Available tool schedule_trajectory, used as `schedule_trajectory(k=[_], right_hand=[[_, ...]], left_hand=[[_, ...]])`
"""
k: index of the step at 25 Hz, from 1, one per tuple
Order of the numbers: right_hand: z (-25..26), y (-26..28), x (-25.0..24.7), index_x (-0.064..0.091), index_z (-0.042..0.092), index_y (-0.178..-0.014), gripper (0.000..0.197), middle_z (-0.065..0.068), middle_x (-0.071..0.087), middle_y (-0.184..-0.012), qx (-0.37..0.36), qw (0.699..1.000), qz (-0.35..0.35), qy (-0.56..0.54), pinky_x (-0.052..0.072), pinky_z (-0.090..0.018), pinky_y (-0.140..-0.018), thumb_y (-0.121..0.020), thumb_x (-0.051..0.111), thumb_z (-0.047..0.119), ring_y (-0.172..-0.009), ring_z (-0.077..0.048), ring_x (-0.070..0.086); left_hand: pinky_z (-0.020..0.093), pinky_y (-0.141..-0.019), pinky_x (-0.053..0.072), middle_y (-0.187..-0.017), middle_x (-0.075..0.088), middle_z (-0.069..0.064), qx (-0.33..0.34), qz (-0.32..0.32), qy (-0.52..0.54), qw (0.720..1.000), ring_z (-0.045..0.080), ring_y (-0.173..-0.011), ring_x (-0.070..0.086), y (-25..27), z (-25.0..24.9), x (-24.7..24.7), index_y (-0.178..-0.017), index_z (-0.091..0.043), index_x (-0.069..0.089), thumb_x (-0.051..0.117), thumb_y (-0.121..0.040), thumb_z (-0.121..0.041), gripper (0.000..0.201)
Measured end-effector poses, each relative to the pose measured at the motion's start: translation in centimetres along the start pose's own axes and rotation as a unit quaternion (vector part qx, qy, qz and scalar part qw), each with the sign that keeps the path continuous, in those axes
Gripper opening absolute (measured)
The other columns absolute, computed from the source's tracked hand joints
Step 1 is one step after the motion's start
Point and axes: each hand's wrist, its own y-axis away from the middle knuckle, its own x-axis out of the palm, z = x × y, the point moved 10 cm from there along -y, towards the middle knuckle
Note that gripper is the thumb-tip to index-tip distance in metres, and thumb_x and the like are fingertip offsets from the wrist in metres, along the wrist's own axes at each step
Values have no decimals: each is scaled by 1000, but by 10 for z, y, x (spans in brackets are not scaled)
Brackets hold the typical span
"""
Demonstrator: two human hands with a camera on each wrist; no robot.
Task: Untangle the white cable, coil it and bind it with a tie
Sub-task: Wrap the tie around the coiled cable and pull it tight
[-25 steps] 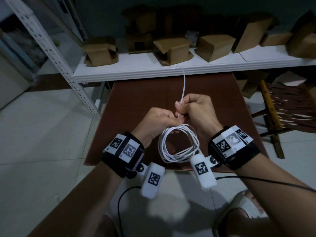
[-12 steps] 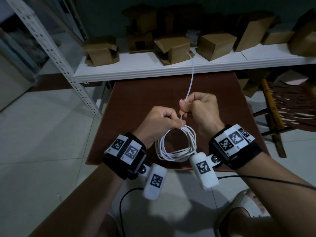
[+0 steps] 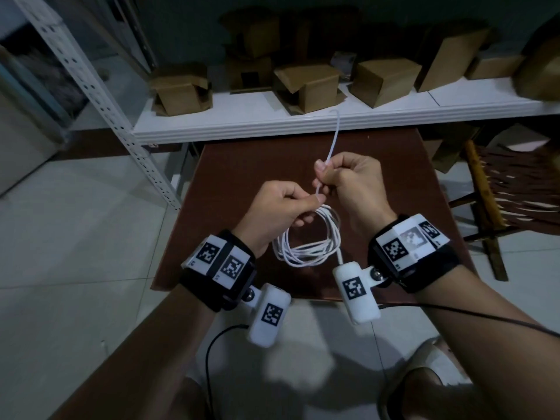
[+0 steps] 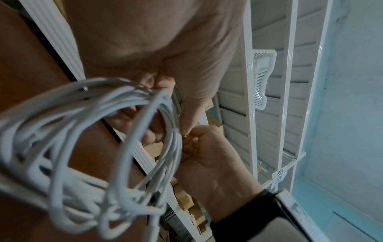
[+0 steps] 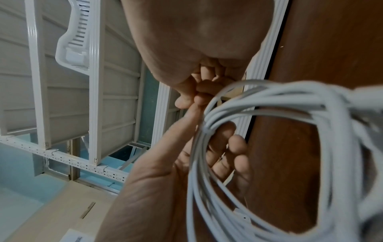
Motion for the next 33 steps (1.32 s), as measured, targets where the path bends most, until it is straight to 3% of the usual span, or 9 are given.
schedule_trajectory(k=[3,7,12,16,20,23,29,33], right_hand=[[0,-1,2,60,1,-74,23,-13,63,-63,-11,1000,9,1,47,-22,-52,-95,71,3,-49,-12,50],[7,-2,-4,64,-5,-90,17,-15,66,-70,-30,999,15,13,47,-18,-51,-96,72,9,-49,-8,53],[5,3,-4,68,-7,-95,18,-17,69,-74,-21,999,38,21,50,-19,-53,-94,74,10,-51,-9,56],[4,2,-5,69,-8,-95,19,-18,69,-74,-20,999,40,16,51,-24,-58,-92,76,9,-55,-13,56],[3,1,-5,69,-8,-95,19,-16,69,-73,-13,999,42,10,51,-23,-52,-93,75,9,-53,-15,57],[1,1,-7,69,-8,-96,20,-14,70,-73,-6,999,39,5,48,-21,-49,-95,75,11,-51,-13,55],[4,-2,-3,71,-5,-97,10,-14,73,-79,-21,998,61,28,50,-19,-56,-97,68,4,-56,-10,60],[1,-1,-8,74,-3,-89,13,-4,66,-63,-3,997,39,65,45,-20,-54,-97,67,4,-52,-9,55]], left_hand=[[24,-63,51,-76,72,13,17,-4,10,1000,14,-68,65,1,-2,-3,-88,-2,74,82,-88,-12,13],[26,-65,52,-81,75,26,46,-18,20,999,20,-69,68,2,-11,-9,-89,-5,77,83,-86,-8,8],[19,-59,52,-78,78,6,20,-13,51,998,9,-57,65,2,-5,-7,-99,-2,76,84,-83,-4,18],[19,-61,55,-83,79,12,10,4,77,997,11,-59,67,2,-7,-7,-101,5,74,81,-83,5,19],[29,-76,62,-100,78,24,-1,57,56,997,20,-80,74,4,-6,1,-104,-1,75,84,-75,9,33],[36,-84,60,-103,78,21,-5,78,32,996,23,-88,73,5,0,6,-106,-4,75,87,-71,9,39],[29,-80,61,-97,78,23,3,16,47,999,23,-84,74,1,-2,-6,-100,-5,76,78,-78,16,31],[22,-71,60,-85,78,10,-12,-34,96,995,16,-75,76,-2,0,-19,-100,-7,72,67,-90,13,22]])
